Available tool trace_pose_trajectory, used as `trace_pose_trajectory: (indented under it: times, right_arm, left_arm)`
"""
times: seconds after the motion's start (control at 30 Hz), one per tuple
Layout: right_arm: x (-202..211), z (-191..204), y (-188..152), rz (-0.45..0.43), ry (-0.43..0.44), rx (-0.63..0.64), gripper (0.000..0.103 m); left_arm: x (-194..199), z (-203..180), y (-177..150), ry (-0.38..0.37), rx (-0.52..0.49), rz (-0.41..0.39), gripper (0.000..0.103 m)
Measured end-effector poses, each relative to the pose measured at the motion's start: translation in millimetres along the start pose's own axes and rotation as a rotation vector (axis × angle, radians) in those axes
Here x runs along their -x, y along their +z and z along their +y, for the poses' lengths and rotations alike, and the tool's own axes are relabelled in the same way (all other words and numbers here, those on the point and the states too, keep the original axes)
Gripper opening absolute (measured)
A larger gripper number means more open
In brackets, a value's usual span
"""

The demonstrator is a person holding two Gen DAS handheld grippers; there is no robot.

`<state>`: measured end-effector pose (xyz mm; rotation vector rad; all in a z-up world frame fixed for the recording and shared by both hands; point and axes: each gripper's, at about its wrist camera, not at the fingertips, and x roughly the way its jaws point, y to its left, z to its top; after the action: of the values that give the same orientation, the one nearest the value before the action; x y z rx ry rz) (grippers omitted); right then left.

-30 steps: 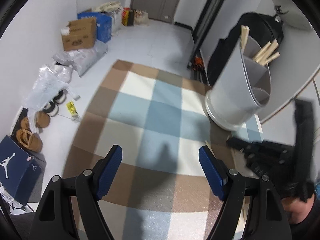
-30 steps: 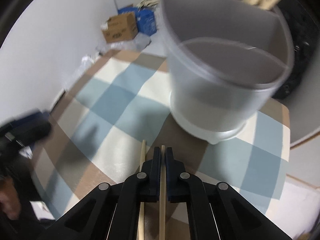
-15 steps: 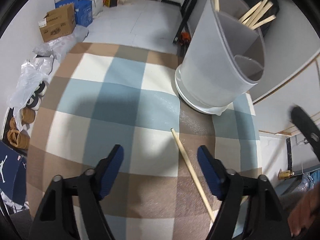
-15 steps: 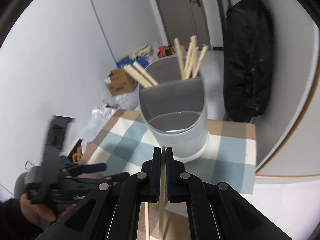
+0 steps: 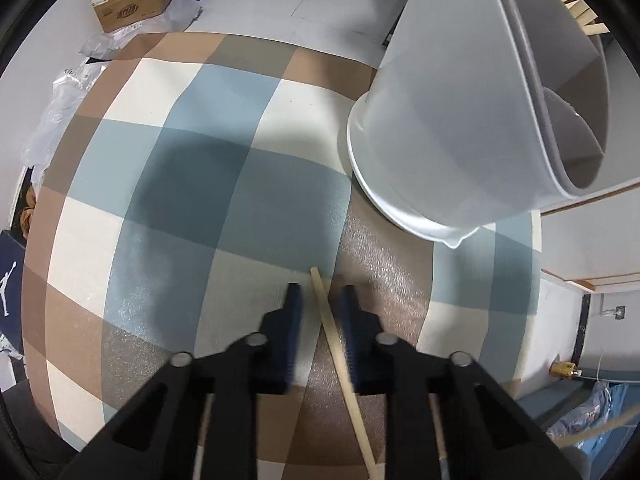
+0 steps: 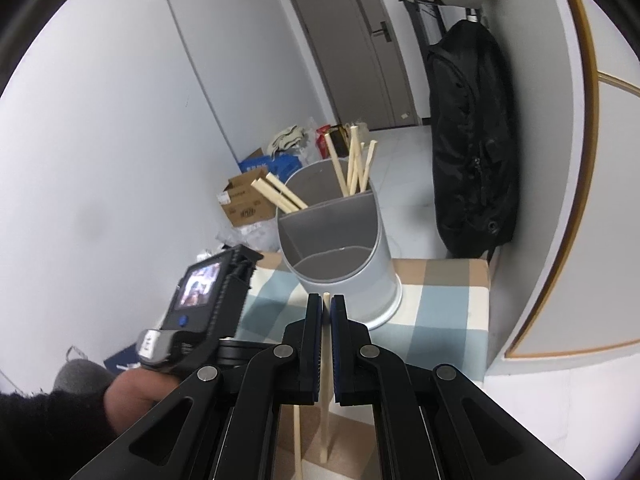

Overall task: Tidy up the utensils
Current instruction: 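Lower the left gripper to the pile and grasp a chopstick, then lift both chopsticks and carry them over the white holder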

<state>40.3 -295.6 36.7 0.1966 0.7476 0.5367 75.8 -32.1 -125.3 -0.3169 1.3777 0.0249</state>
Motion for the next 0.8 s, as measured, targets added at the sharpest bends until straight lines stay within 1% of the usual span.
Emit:
trace_pose_trajectory:
  times: [0.03,0.13,0.23,0.33,0.53,0.57,0.63,0.67,0.73,0.8]
  right_arm:
    - [1,-1,1,-0.003,0.002,-0.003,0.003]
    - [5,-2,0,-0.016,-0.004,0.004,0.003]
    - [6,-4,-2,-0.014,-0.006,0.0,0.003]
    - [7,-6,-2,-0.014,-0.008,-0.008,0.003]
    - [8,-3,-3,-0.03,-0.024,0.003,0.003]
    - [8,-2,-3,-0.03,-0.021,0.002,0.003]
    - [7,0,-4,-0.036,-0.026,0.007,0.003]
    - [7,1,-4,-0.037,-0.028,0.011,0.003]
    - [8,3,-4,-0.039,-0.03,0.015,0.003]
    - [9,6,-5,-0.044,-0.035,0.025,0.003]
  left_arm:
    - [-1,2,-1,-0.005,0.015,0.005,0.002]
    - [1,11,-5,-0.043,0.069,-0.01,0.001]
    - [10,20,-13,-0.045,0.081,-0.065,0.001]
    - [26,28,-23,-0.068,0.077,-0.134,0.001]
    - [69,37,-56,-0.103,0.045,-0.316,0.0]
    - [74,33,-62,-0.112,0.032,-0.345,0.0]
    - [86,28,-72,-0.099,-0.004,-0.408,0.0]
    - [92,20,-68,-0.106,-0.022,-0.441,0.0]
    - [106,12,-74,-0.109,-0.052,-0.497,0.0]
    - [111,7,-71,-0.13,-0.08,-0.546,0.0]
